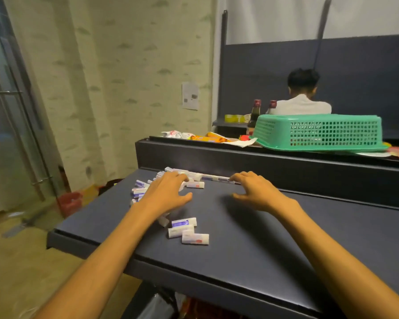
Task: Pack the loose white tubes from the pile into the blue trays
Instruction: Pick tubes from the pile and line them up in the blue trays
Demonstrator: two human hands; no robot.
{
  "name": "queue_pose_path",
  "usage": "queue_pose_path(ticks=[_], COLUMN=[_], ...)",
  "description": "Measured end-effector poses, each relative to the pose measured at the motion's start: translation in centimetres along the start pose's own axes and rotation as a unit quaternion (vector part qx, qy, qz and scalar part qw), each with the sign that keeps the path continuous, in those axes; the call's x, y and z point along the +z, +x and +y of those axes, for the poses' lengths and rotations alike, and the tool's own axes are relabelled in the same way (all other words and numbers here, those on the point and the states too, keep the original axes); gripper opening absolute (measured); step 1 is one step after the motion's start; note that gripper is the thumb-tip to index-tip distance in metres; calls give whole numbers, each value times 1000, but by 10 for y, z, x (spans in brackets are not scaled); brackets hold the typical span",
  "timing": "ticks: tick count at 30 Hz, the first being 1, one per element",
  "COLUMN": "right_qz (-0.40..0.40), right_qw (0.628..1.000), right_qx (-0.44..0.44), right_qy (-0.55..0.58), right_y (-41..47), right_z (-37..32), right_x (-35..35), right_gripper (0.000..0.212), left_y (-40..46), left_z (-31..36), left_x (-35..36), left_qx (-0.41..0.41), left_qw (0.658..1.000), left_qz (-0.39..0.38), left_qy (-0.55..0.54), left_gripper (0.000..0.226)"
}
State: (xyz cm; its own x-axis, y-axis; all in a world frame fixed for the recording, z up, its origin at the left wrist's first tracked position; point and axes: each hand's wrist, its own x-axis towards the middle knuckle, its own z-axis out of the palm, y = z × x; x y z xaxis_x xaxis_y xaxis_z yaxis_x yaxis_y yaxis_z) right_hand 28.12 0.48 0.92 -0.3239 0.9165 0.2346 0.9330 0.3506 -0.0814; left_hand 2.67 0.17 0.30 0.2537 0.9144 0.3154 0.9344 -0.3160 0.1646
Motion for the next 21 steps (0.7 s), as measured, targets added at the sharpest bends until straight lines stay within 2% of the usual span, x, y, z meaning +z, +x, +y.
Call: queue_pose_path(ticks=[10, 16, 21], right_qz=[13, 25, 22], right_qw=[995, 993, 994], right_qx=[98, 116, 110], right_qy=[6, 11, 10], right_y=[24, 28, 29], right_z=[4, 16, 23], right_x=[8, 9, 10], right_gripper=[42, 44, 47], left_y=[74, 94, 102], left_z=[-22, -25, -23], left_x=[28, 45, 45], left_qx=[93, 96, 110], left_qw=[994, 993, 991], left_qz=[-57, -72, -65], left_qy=[-22, -3, -33], left_gripper=[38, 16, 24])
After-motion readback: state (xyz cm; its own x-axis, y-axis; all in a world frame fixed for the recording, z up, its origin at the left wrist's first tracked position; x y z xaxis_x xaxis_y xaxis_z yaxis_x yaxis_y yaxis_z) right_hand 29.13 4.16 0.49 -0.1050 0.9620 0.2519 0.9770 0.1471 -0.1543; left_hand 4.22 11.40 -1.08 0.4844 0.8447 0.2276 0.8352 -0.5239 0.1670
